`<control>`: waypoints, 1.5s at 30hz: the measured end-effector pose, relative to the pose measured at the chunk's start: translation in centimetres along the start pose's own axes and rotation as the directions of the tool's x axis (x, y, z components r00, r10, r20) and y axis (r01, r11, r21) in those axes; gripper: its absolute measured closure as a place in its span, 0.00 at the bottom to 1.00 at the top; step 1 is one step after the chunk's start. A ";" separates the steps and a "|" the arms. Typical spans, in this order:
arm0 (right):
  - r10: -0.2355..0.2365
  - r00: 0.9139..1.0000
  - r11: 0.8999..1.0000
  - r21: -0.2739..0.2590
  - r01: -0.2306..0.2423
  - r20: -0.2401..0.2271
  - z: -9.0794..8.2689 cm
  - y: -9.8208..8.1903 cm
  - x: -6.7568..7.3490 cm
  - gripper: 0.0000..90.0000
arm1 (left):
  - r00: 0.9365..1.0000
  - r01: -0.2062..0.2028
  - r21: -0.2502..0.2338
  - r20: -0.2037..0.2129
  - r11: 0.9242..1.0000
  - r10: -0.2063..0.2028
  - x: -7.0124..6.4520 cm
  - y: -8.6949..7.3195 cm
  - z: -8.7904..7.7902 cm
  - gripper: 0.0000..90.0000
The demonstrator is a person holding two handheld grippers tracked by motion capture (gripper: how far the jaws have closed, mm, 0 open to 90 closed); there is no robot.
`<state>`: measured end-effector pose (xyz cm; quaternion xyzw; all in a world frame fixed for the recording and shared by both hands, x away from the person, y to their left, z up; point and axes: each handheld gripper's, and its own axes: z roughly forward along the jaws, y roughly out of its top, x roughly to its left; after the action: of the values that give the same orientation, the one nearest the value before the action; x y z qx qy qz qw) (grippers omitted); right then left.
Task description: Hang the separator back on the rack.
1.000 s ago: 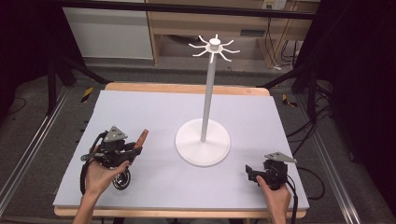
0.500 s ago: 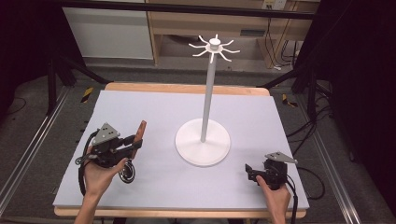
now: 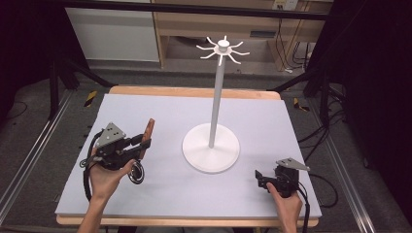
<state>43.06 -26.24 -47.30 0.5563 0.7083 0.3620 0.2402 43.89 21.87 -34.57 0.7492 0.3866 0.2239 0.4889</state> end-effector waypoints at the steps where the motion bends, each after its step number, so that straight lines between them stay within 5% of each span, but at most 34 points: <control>1: 0.010 1.000 1.000 0.002 -0.010 -0.005 0.0 0.0 0.1 0.07 | 1.000 0.005 -0.007 0.002 1.000 -0.005 0.0 0.1 -0.1 0.75; 21: -0.004 1.000 1.000 0.000 0.004 0.005 0.0 0.0 0.0 0.07 | 0.999 -0.008 -0.122 0.044 0.992 0.014 -1.2 4.0 -0.3 0.75; 45: -0.006 1.000 1.000 -0.001 0.006 -0.003 0.0 0.1 0.1 0.07 | 0.995 -0.030 -0.203 0.087 0.979 0.048 -3.0 8.5 -0.3 0.75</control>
<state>43.05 -26.14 -47.23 0.5537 0.7099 0.3626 0.2407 44.91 17.73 -26.56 0.7128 0.3243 0.2368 0.5751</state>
